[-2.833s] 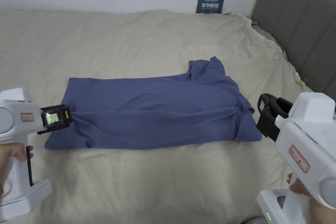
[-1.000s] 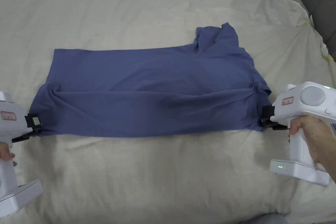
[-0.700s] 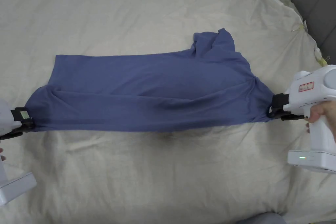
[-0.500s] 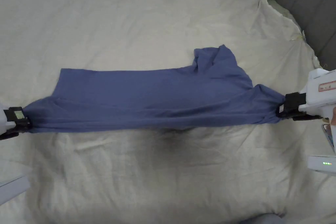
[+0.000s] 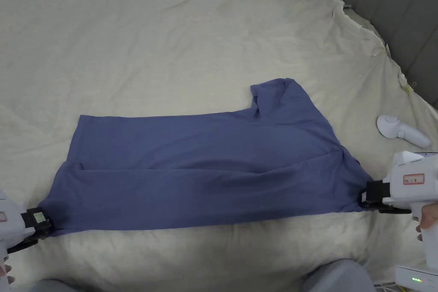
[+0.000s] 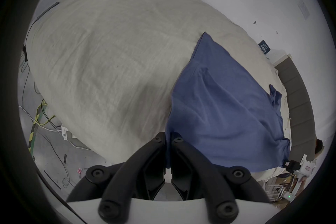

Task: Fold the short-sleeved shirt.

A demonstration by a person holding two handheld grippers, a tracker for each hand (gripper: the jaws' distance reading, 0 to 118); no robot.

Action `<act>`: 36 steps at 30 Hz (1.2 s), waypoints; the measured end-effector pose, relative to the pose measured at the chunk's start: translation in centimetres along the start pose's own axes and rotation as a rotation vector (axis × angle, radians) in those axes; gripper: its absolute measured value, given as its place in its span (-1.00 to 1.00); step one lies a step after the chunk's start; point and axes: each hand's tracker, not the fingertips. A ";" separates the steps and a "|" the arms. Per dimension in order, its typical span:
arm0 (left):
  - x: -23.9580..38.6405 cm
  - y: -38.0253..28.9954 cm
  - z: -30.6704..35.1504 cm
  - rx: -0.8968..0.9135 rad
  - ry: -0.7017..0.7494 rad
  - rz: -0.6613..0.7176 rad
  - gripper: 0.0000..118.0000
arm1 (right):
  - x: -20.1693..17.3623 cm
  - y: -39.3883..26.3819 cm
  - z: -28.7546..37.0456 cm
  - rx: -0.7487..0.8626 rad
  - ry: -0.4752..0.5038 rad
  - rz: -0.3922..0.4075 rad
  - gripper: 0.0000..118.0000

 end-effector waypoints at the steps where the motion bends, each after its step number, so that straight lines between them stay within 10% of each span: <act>1: 0.1 -0.2 0.0 0.015 0.008 -0.010 -0.78 | 0.0 -0.6 -0.3 -0.011 0.006 -0.021 -0.91; 4: 0.1 0.4 0.7 0.047 0.112 -0.089 0.22 | 0.5 -1.4 -0.4 0.026 0.021 -0.038 -0.80; 7: -0.5 1.7 2.2 0.129 0.161 -0.121 0.95 | 0.2 -0.8 1.4 0.063 -0.033 0.031 0.35; 9: -0.1 2.8 4.0 0.206 0.153 -0.143 0.97 | -0.4 0.1 3.5 0.116 -0.063 0.081 0.74; 24: 13.2 1.5 11.2 0.832 0.058 -0.424 0.88 | -10.6 0.5 14.6 0.989 0.000 0.203 0.94; 28: 14.0 0.7 10.7 0.820 -0.010 -0.440 0.01 | -11.6 0.1 13.4 0.979 0.012 0.214 0.71; 31: 14.3 0.4 10.0 0.806 -0.015 -0.476 -0.78 | -11.7 0.1 12.5 0.954 0.073 0.197 -0.63; 36: 14.4 0.3 9.4 0.779 -0.045 -0.485 -1.00 | -13.3 -0.2 12.2 0.948 0.041 0.233 -1.00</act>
